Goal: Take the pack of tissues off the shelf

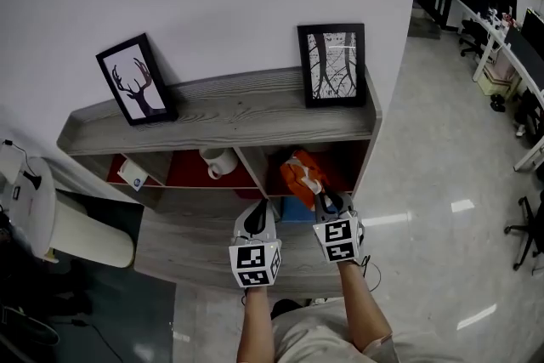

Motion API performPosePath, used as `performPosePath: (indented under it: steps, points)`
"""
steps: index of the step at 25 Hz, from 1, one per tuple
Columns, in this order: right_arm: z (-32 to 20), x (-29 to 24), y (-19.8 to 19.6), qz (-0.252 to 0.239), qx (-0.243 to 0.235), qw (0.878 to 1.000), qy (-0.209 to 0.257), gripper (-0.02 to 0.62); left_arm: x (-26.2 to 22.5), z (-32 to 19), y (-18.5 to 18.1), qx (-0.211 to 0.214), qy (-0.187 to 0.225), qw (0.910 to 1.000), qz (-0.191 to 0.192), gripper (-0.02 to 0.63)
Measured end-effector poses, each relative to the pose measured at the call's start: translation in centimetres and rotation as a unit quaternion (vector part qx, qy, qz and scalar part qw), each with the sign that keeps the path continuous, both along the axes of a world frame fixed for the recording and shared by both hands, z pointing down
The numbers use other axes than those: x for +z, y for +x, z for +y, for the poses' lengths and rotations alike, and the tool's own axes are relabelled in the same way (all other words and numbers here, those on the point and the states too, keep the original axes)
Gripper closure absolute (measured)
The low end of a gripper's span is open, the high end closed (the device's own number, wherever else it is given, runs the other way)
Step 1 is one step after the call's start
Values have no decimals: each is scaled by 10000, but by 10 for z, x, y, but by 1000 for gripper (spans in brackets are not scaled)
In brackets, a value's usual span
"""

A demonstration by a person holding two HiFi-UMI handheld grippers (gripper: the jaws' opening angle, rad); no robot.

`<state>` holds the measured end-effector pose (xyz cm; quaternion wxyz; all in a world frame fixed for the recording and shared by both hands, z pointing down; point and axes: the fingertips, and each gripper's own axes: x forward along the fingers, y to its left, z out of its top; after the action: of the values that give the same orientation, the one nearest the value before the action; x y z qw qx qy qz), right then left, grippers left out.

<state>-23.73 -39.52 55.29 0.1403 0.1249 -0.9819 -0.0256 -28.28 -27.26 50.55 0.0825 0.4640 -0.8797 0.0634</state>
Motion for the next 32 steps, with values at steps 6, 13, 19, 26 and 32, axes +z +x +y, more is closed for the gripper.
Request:
performPosePath:
  steps: [6,13,19,26,32]
  points:
    - [8,-9,1,-51,27,10000,34,561,-5,14,-1,-12,61,10000,42,598]
    - [20,-24,14,-188,103,9997,122,561,-10,21,8,38,122,9999,86,598]
    - [27,-35,37,-300,248,9992,91,563,-8,29,28,187,78,9997,168,598]
    - [38,-37,64,-325,361,9988,6,563,-8,53,43,141,115,9994,284,598]
    - [53,-50,79,-395,300,9987,84,565,-10,63,58,204,183,9991,338,598]
